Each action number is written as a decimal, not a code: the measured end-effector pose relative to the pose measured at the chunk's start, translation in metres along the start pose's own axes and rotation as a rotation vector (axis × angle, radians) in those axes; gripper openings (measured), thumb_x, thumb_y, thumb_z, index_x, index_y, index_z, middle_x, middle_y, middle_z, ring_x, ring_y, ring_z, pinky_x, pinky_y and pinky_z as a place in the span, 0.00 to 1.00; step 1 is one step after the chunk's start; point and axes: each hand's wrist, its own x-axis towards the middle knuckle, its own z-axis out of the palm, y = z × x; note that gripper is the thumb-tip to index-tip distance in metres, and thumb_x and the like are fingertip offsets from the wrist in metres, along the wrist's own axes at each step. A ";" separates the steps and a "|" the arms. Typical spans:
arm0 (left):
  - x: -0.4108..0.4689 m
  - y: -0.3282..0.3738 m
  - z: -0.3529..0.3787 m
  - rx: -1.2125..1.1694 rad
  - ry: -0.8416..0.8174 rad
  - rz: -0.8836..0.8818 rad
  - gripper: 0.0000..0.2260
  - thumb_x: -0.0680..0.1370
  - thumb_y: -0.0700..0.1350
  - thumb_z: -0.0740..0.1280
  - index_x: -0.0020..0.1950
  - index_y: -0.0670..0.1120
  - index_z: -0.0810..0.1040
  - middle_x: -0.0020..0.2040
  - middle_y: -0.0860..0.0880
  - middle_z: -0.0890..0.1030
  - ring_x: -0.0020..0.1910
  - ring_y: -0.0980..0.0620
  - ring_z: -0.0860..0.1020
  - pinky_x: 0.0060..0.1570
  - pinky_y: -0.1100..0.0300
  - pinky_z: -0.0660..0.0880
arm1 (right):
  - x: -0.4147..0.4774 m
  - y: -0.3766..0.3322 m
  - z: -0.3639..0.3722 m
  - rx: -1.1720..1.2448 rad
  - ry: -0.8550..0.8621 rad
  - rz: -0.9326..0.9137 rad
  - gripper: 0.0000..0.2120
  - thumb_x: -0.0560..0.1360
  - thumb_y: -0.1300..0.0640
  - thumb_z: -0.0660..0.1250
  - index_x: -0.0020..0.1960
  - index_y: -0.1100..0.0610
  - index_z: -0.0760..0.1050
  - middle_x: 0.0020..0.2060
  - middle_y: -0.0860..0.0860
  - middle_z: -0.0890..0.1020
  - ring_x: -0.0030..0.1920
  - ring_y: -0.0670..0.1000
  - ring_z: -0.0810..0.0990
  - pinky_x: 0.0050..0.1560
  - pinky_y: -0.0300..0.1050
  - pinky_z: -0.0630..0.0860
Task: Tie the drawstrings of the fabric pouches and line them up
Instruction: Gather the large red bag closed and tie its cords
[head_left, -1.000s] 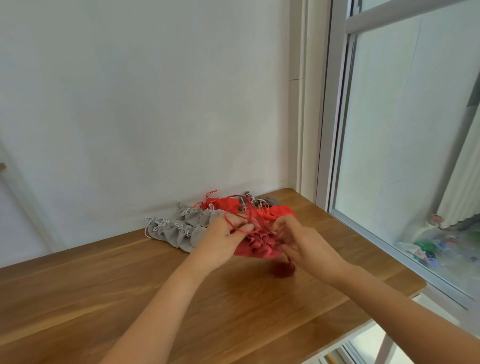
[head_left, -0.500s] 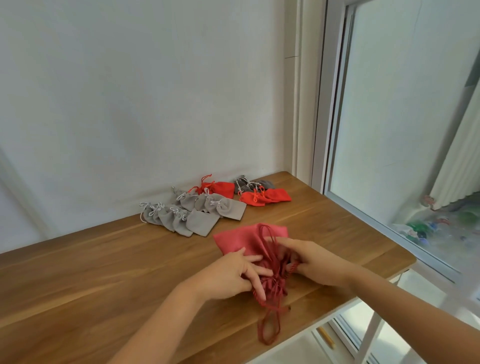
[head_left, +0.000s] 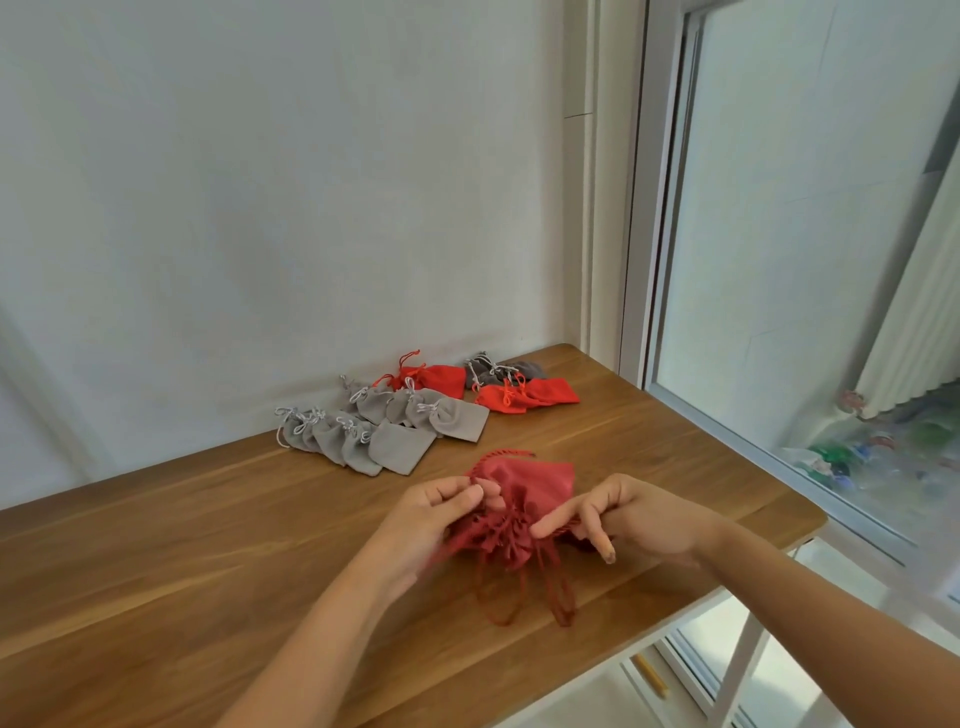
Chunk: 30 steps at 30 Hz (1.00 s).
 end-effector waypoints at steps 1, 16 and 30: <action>0.001 0.003 0.001 -0.061 -0.005 0.013 0.06 0.76 0.39 0.65 0.47 0.40 0.82 0.45 0.44 0.84 0.47 0.50 0.82 0.47 0.62 0.77 | 0.001 -0.002 0.000 -0.018 -0.005 0.004 0.21 0.67 0.76 0.56 0.28 0.56 0.78 0.56 0.60 0.82 0.60 0.57 0.79 0.66 0.52 0.72; 0.008 0.010 0.011 0.283 -0.054 -0.079 0.11 0.80 0.45 0.63 0.44 0.45 0.84 0.28 0.52 0.79 0.27 0.58 0.74 0.33 0.68 0.71 | 0.015 -0.032 -0.018 -0.366 -0.060 0.281 0.05 0.76 0.58 0.70 0.50 0.54 0.82 0.36 0.51 0.78 0.32 0.46 0.70 0.34 0.40 0.69; 0.008 0.006 0.017 0.558 0.120 0.037 0.05 0.75 0.45 0.71 0.42 0.52 0.86 0.38 0.50 0.85 0.38 0.58 0.80 0.42 0.65 0.72 | 0.026 -0.083 -0.012 -0.458 0.034 0.282 0.06 0.72 0.55 0.74 0.47 0.56 0.84 0.35 0.51 0.83 0.27 0.48 0.66 0.26 0.41 0.61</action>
